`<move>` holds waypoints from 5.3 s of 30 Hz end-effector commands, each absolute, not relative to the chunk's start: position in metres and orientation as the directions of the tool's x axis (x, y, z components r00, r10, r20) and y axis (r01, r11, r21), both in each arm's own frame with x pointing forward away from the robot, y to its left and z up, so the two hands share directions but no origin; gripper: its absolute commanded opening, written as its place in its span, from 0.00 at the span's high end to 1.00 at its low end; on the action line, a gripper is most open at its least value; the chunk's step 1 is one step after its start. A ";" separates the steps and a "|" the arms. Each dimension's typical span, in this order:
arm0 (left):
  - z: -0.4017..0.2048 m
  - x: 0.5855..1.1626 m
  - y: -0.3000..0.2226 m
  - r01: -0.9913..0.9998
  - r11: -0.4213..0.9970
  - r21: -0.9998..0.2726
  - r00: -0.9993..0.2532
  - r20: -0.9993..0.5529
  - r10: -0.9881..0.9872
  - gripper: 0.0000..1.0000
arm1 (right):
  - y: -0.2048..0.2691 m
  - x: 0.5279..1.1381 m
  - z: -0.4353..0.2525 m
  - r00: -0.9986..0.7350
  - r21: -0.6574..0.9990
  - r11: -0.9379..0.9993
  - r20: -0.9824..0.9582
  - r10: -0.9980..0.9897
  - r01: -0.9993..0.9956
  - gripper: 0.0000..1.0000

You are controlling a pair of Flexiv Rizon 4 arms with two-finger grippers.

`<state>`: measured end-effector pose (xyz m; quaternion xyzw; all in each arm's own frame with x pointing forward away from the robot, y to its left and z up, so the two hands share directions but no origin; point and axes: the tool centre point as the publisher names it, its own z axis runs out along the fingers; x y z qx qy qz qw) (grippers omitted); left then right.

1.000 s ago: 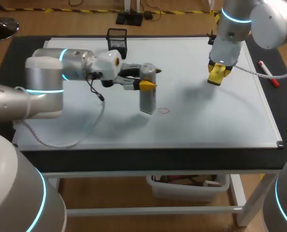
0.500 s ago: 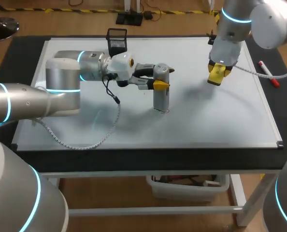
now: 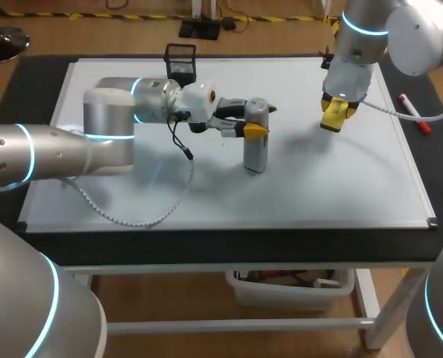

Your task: Pick up the inspection probe, press it on each red-marked spot on the whiteboard one by one, put down the probe, pick up the eraser, and wipe off all the red marks.

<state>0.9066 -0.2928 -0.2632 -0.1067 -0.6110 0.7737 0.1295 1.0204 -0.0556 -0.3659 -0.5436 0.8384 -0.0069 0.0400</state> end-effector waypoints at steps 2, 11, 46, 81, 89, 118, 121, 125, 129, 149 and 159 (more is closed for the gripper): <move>-0.266 0.911 -0.297 -0.082 -0.213 -0.974 -0.938 0.004 0.345 1.00 | -0.056 1.021 -0.365 -0.404 -0.058 0.407 -0.057 -0.913 -0.912 1.00; -0.269 0.909 -0.303 -0.099 -0.181 -0.979 -0.937 0.031 0.347 1.00 | -0.056 1.021 -0.365 -0.404 -0.058 0.407 -0.057 -0.913 -0.912 1.00; -0.256 0.909 -0.299 -0.074 -0.172 -0.982 -0.943 0.013 0.333 1.00 | -0.056 1.021 -0.365 -0.404 -0.058 0.407 -0.057 -0.913 -0.912 1.00; -0.217 0.969 -0.116 0.052 -0.237 -0.970 -0.996 -0.034 -0.081 1.00 | -0.056 1.021 -0.365 -0.404 -0.058 0.407 -0.057 -0.913 -0.912 1.00; -0.211 0.980 -0.088 0.079 -0.246 -0.966 -0.988 -0.043 -0.146 1.00 | -0.056 1.021 -0.365 -0.404 -0.058 0.407 -0.057 -0.913 -0.912 1.00; -0.209 0.992 -0.057 0.084 -0.249 -0.965 -0.976 -0.030 -0.214 1.00 | -0.008 0.982 -0.381 -0.295 -0.068 0.298 -0.047 -0.954 -0.952 1.00; -0.209 0.992 -0.057 0.084 -0.249 -0.965 -0.976 -0.030 -0.214 1.00 | 0.012 0.971 -0.380 -0.247 -0.078 0.250 -0.043 -0.968 -0.965 1.00; -0.209 0.992 -0.057 0.084 -0.249 -0.965 -0.976 -0.030 -0.214 1.00 | 0.038 0.960 -0.376 -0.192 -0.084 0.194 -0.036 -0.981 -0.977 1.00; -0.209 0.992 -0.057 0.084 -0.249 -0.965 -0.976 -0.030 -0.214 1.00 | 0.067 0.951 -0.377 -0.125 -0.069 0.126 -0.015 -0.992 -0.990 1.00; -0.209 0.992 -0.057 0.084 -0.249 -0.965 -0.976 -0.030 -0.214 1.00 | 0.182 0.899 -0.402 0.096 0.026 -0.098 -0.072 -0.993 -0.995 1.00; -0.209 0.992 -0.057 0.084 -0.249 -0.965 -0.976 -0.030 -0.214 1.00 | 0.190 0.889 -0.413 0.129 0.035 -0.132 -0.083 -0.988 -0.991 1.00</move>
